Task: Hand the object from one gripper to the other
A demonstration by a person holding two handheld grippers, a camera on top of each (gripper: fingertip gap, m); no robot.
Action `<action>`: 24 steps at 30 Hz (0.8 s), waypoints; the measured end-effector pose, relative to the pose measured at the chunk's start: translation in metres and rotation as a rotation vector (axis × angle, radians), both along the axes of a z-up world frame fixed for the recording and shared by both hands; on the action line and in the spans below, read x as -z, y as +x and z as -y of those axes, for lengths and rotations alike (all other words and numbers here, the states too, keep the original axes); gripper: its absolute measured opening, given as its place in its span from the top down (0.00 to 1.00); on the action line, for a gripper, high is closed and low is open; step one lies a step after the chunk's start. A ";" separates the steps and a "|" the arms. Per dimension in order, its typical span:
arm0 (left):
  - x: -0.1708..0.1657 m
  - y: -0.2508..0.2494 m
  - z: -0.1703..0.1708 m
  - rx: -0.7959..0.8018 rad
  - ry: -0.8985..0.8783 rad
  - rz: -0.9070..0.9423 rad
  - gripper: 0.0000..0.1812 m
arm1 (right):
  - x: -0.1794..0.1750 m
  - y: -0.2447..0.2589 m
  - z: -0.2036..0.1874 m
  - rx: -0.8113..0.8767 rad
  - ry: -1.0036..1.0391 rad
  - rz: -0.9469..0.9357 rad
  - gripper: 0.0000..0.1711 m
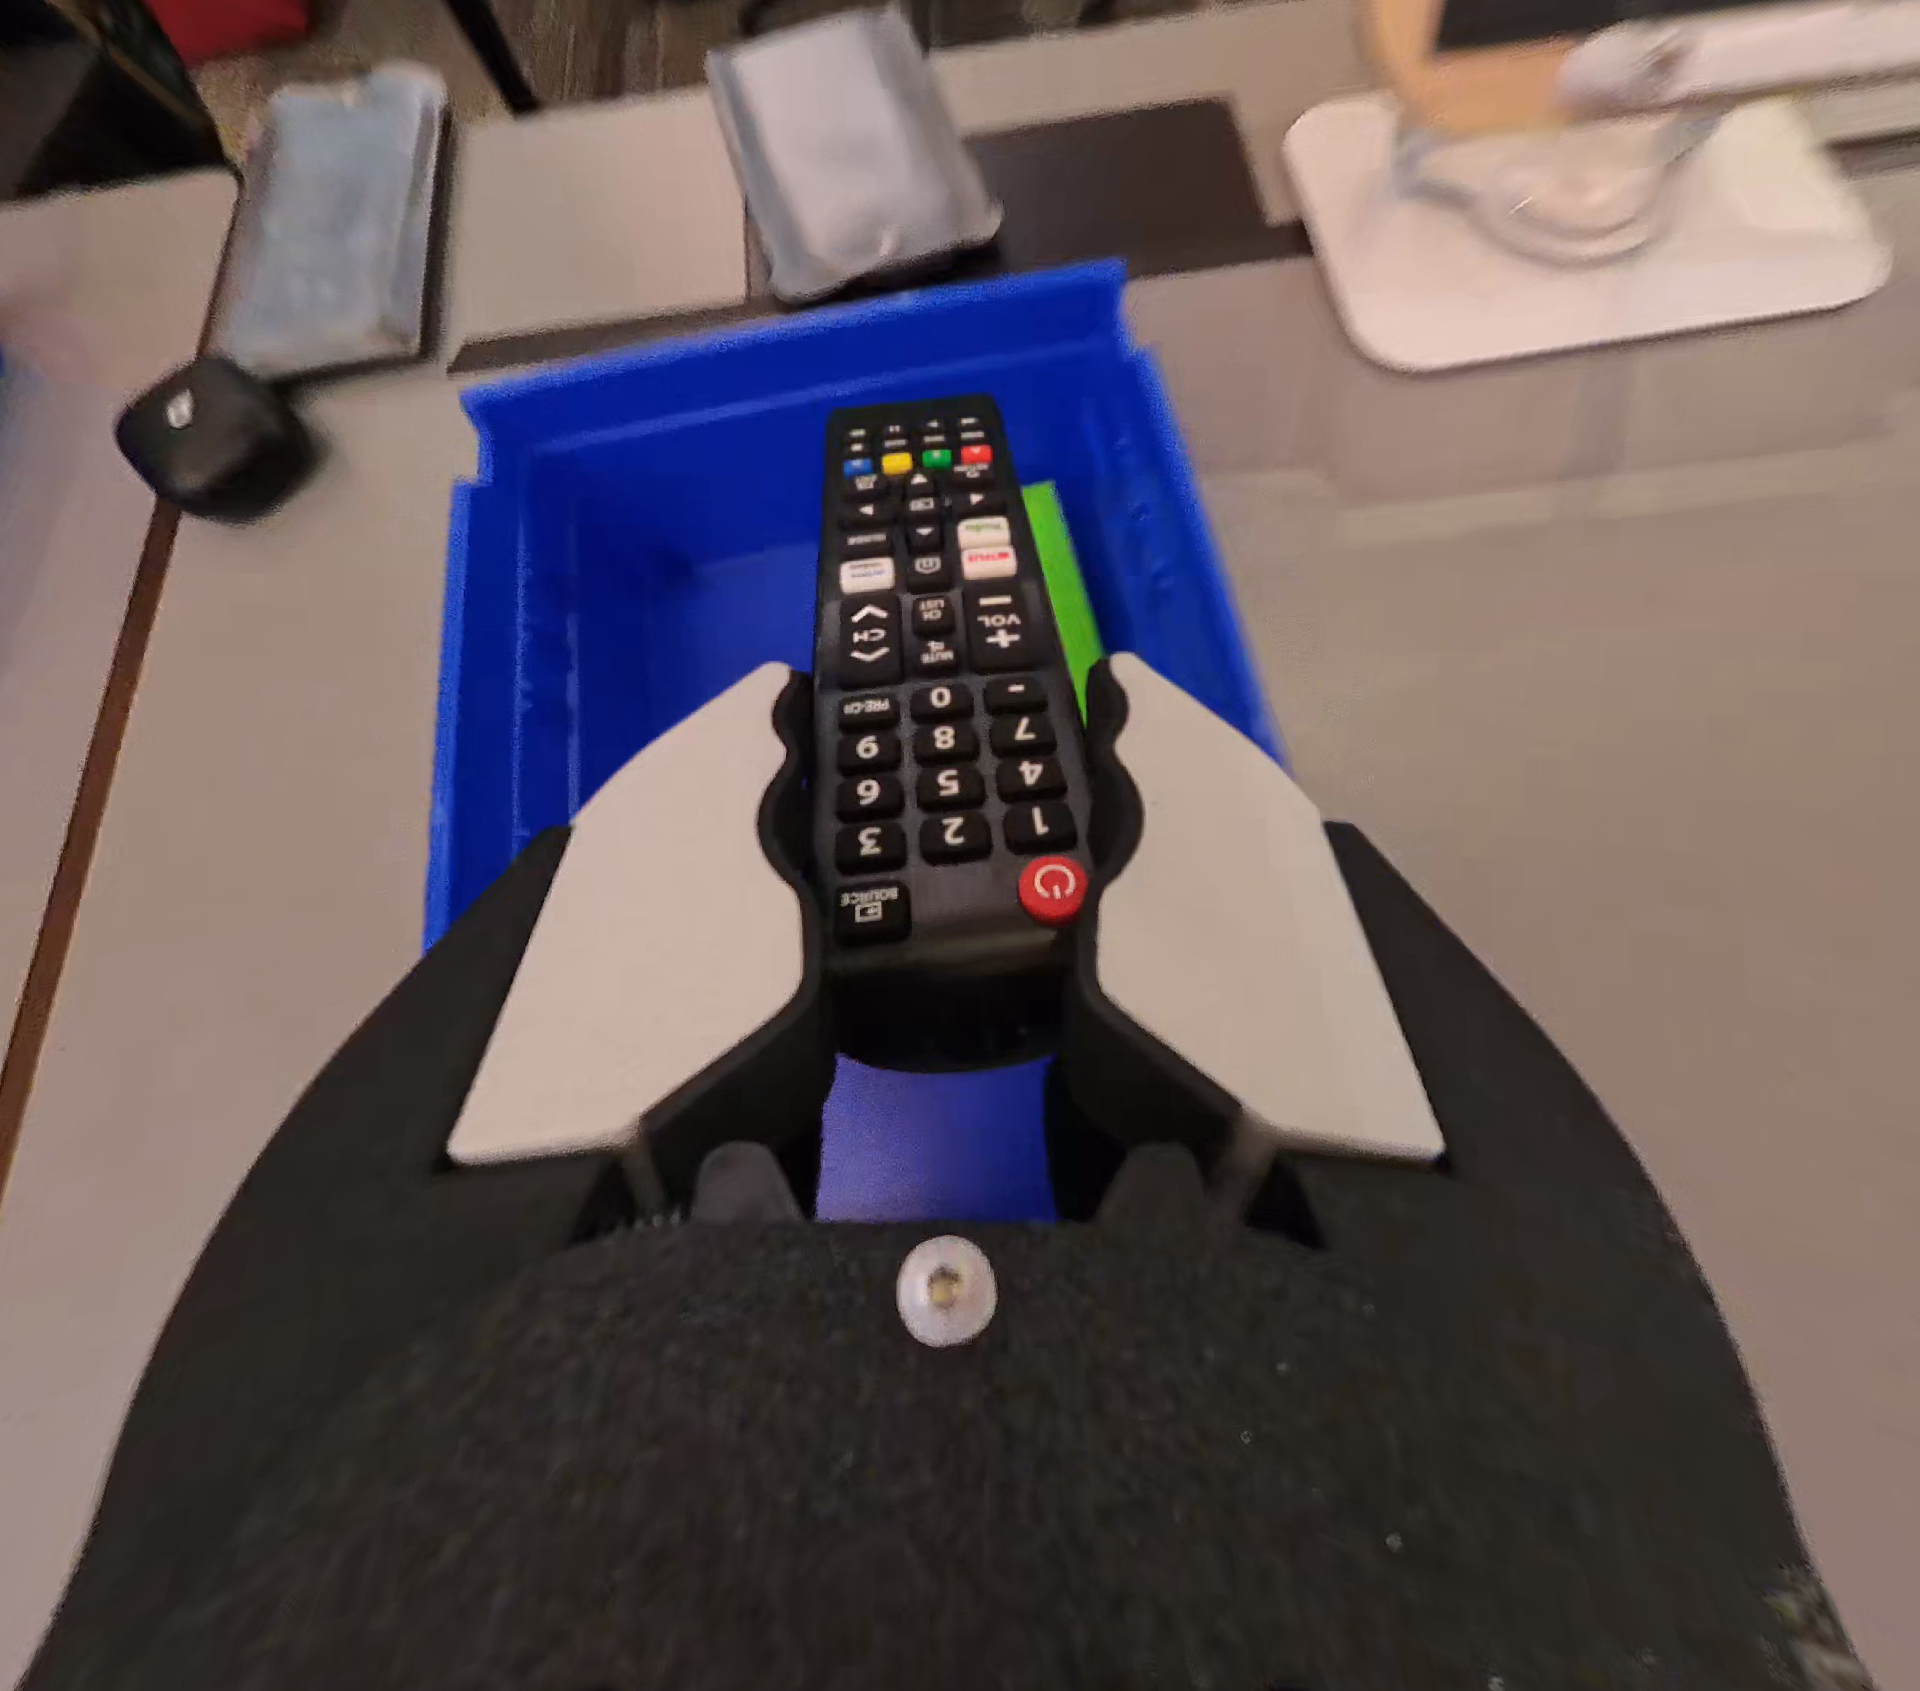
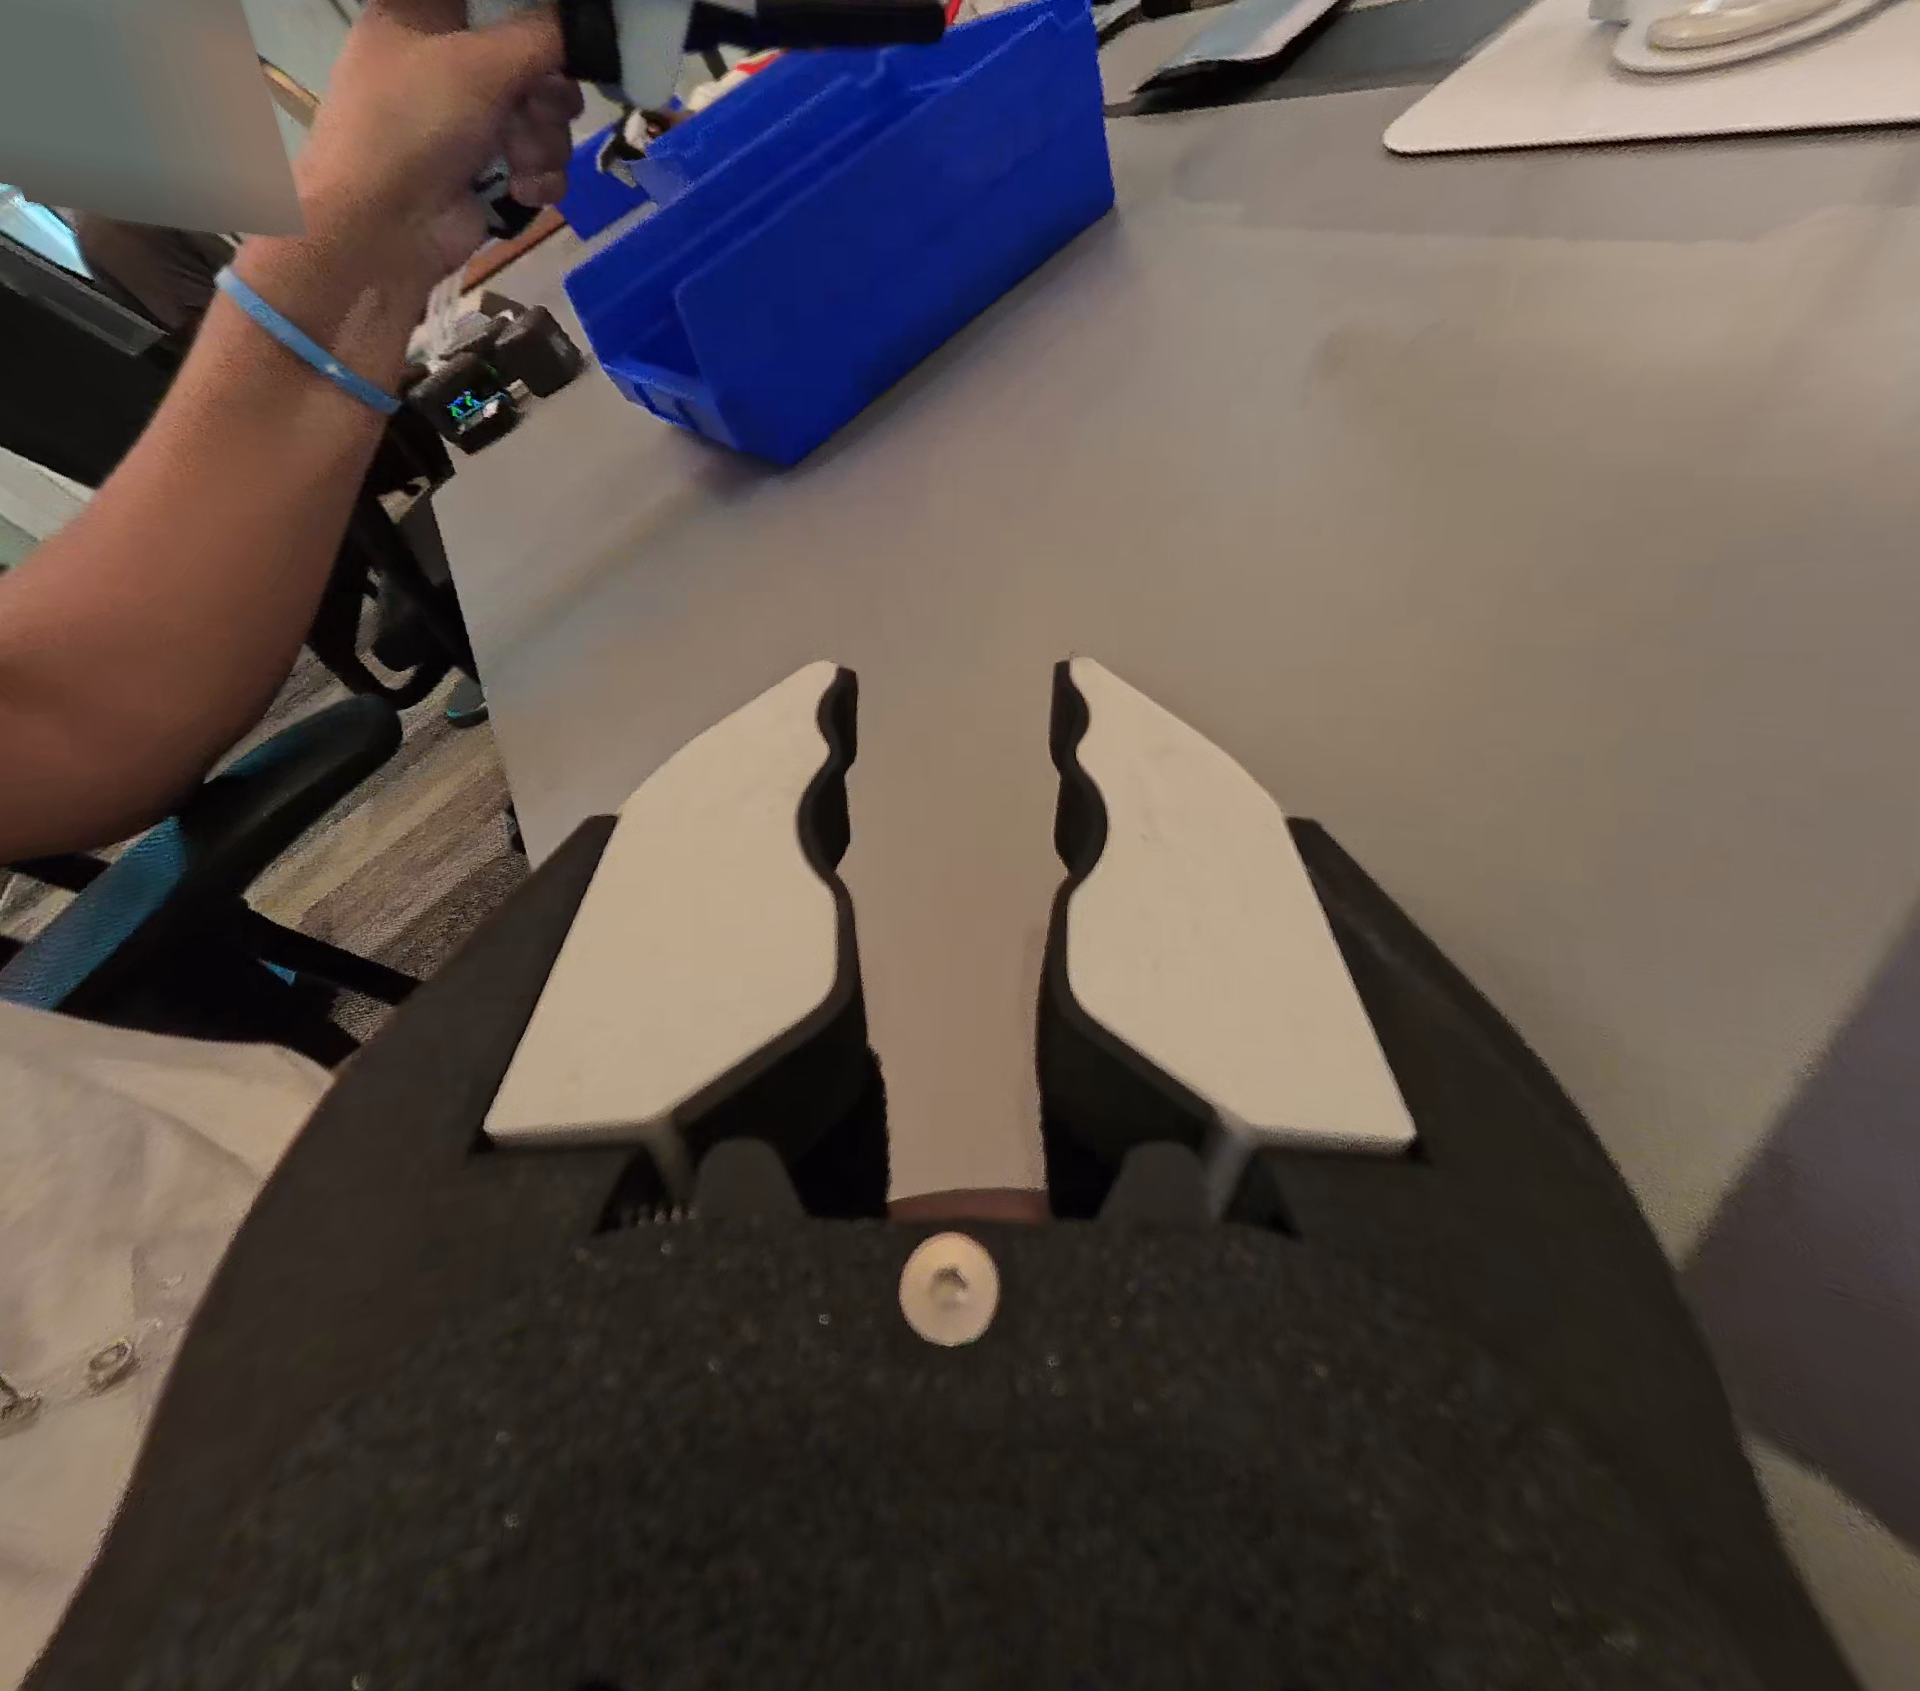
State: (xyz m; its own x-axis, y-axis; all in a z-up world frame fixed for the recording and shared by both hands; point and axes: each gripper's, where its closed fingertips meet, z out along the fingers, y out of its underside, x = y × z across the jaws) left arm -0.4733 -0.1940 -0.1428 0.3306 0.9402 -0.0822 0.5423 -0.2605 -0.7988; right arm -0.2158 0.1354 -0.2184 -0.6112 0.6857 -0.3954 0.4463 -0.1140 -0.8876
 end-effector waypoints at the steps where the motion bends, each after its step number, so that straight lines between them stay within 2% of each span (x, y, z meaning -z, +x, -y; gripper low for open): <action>1: -0.017 0.007 -0.008 0.025 0.020 -0.035 0.72 | -0.004 -0.005 0.005 -0.010 0.005 -0.011 0.79; 4: -0.065 0.034 -0.039 0.114 0.053 -0.153 0.72 | -0.027 -0.024 0.020 -0.040 0.058 -0.096 0.79; 7: -0.091 0.066 -0.084 0.220 0.029 -0.245 0.72 | -0.057 -0.048 0.045 -0.087 0.013 -0.176 0.78; 11: -0.102 0.098 -0.142 0.325 -0.041 -0.311 0.72 | -0.090 -0.079 0.088 -0.244 -0.265 -0.067 0.67; 13: -0.102 0.109 -0.165 0.360 -0.061 -0.330 0.72 | -0.111 -0.098 0.096 -0.286 -0.495 0.031 0.58; 16: -0.092 0.123 -0.195 0.417 -0.094 -0.334 0.72 | -0.139 -0.119 0.094 -0.318 -0.805 0.146 0.53; 19: -0.070 0.139 -0.223 0.489 -0.117 -0.317 0.72 | -0.152 -0.121 0.096 -0.403 -0.963 0.228 0.56; 21: -0.058 0.145 -0.233 0.499 -0.164 -0.352 0.72 | -0.148 -0.123 0.094 -0.398 -0.988 0.268 0.59; 22: -0.054 0.146 -0.235 0.494 -0.204 -0.382 0.72 | -0.143 -0.124 0.093 -0.395 -0.988 0.292 0.63; 24: -0.049 0.151 -0.240 0.504 -0.232 -0.417 0.72 | -0.128 -0.125 0.090 -0.396 -0.964 0.343 0.80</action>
